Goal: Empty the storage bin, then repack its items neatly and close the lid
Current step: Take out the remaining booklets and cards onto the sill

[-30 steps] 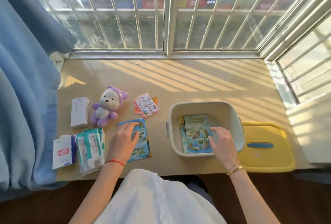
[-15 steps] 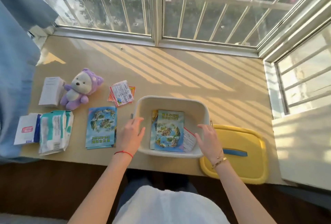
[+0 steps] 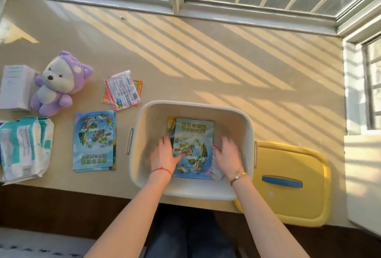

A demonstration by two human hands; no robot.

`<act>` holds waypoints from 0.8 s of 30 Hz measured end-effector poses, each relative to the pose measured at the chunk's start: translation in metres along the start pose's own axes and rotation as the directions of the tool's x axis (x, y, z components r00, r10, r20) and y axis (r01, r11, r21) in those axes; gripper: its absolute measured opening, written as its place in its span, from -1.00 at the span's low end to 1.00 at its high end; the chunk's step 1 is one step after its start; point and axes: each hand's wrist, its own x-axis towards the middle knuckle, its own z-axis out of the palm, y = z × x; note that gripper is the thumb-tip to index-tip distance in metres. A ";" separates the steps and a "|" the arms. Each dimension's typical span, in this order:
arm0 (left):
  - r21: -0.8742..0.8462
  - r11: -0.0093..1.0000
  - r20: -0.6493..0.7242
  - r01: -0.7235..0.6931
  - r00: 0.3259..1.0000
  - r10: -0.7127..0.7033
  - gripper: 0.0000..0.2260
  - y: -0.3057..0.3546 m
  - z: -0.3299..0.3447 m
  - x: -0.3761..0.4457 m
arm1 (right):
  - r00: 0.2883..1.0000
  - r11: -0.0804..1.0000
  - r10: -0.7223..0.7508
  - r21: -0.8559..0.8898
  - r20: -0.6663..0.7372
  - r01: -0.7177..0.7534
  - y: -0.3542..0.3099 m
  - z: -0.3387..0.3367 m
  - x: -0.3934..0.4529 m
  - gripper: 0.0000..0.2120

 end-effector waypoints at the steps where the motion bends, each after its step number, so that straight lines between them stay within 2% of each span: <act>1: 0.017 1.000 -0.011 0.007 1.000 -0.007 -0.24 0.001 0.006 0.004 | 1.000 1.000 0.007 -0.003 -0.002 -0.007 0.003 0.005 0.005 -0.62; 3: 0.020 0.999 -0.039 0.025 0.999 -0.024 -0.25 0.003 0.012 0.010 | 1.000 1.000 0.016 -0.007 -0.003 -0.016 0.008 0.012 0.011 -0.63; 6: -0.082 0.995 -0.030 0.059 0.998 -0.061 -0.26 0.004 0.013 0.016 | 1.000 1.000 0.006 -0.029 -0.007 -0.006 0.013 0.021 0.014 -0.63; 10: -0.214 0.976 -0.032 0.045 0.998 -0.053 -0.38 -0.003 0.010 0.018 | 1.000 0.999 -0.002 -0.050 0.015 0.003 0.012 0.025 0.015 -0.63; 15: -0.264 0.962 -0.014 0.076 0.996 -0.083 -0.47 -0.013 0.003 0.017 | 0.997 0.989 0.034 -0.144 0.069 -0.023 0.008 0.027 0.013 -0.68; 18: -0.243 0.968 -0.044 0.067 0.996 -0.080 -0.58 -0.016 -0.003 0.014 | 0.991 0.992 0.096 -0.096 0.095 -0.086 0.006 0.026 0.012 -0.74; 20: -0.237 0.971 -0.076 0.030 0.996 -0.050 -0.75 -0.017 -0.010 0.008 | 0.988 0.991 0.113 -0.084 0.107 -0.104 0.005 0.023 0.012 -0.81; 22: -0.288 0.958 -0.105 -0.010 0.994 -0.021 -0.87 -0.018 -0.018 0.001 | 0.988 0.992 0.119 -0.065 0.099 -0.113 0.003 0.018 0.011 -0.84; 24: -0.393 0.919 -0.120 -0.040 0.993 -0.009 -0.90 -0.019 -0.029 -0.009 | 0.989 0.991 0.130 0.027 0.072 -0.132 0.001 0.011 0.005 -0.85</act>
